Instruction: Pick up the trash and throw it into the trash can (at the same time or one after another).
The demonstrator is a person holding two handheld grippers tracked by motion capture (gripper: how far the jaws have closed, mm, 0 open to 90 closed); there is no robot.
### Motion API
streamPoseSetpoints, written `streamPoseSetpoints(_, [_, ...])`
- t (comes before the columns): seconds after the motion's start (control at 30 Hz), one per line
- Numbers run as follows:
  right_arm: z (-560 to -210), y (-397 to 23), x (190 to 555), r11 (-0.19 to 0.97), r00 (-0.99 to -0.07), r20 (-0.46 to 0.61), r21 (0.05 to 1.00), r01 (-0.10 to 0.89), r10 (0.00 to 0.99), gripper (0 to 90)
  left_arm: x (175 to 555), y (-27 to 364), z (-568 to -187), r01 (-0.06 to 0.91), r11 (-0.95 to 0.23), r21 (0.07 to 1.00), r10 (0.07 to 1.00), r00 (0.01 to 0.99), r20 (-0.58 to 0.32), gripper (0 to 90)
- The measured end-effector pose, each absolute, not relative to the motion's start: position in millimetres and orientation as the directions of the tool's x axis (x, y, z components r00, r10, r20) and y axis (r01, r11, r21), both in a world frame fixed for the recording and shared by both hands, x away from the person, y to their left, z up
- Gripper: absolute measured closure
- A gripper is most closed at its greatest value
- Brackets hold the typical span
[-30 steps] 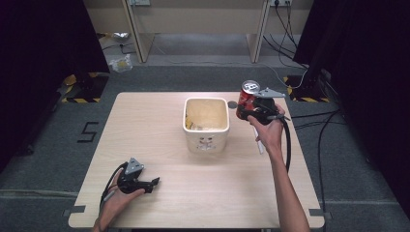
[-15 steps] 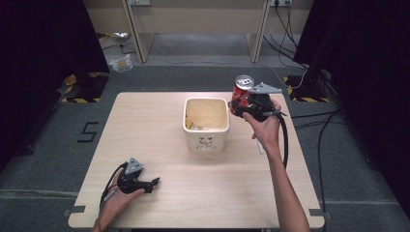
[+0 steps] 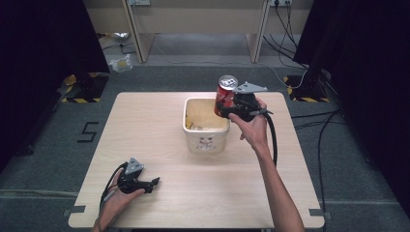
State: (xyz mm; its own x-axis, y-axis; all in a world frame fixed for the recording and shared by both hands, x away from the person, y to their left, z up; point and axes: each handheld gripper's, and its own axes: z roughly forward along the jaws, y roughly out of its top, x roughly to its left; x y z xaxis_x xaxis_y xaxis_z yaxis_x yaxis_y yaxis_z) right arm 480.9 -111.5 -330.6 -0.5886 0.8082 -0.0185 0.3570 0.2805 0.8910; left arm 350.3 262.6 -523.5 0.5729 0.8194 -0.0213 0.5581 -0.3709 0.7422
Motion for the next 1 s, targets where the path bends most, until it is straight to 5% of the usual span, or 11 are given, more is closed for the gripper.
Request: streamPoseSetpoints(1.0, [-363.6, -43.8, 489.4, 0.398, -0.7, 0.002, 0.822, 0.408, 0.714, 33.8, 350.3, 262.6, -523.7, 0.556, -0.371, 0.744, 0.82, 0.573, -0.02, 13.5])
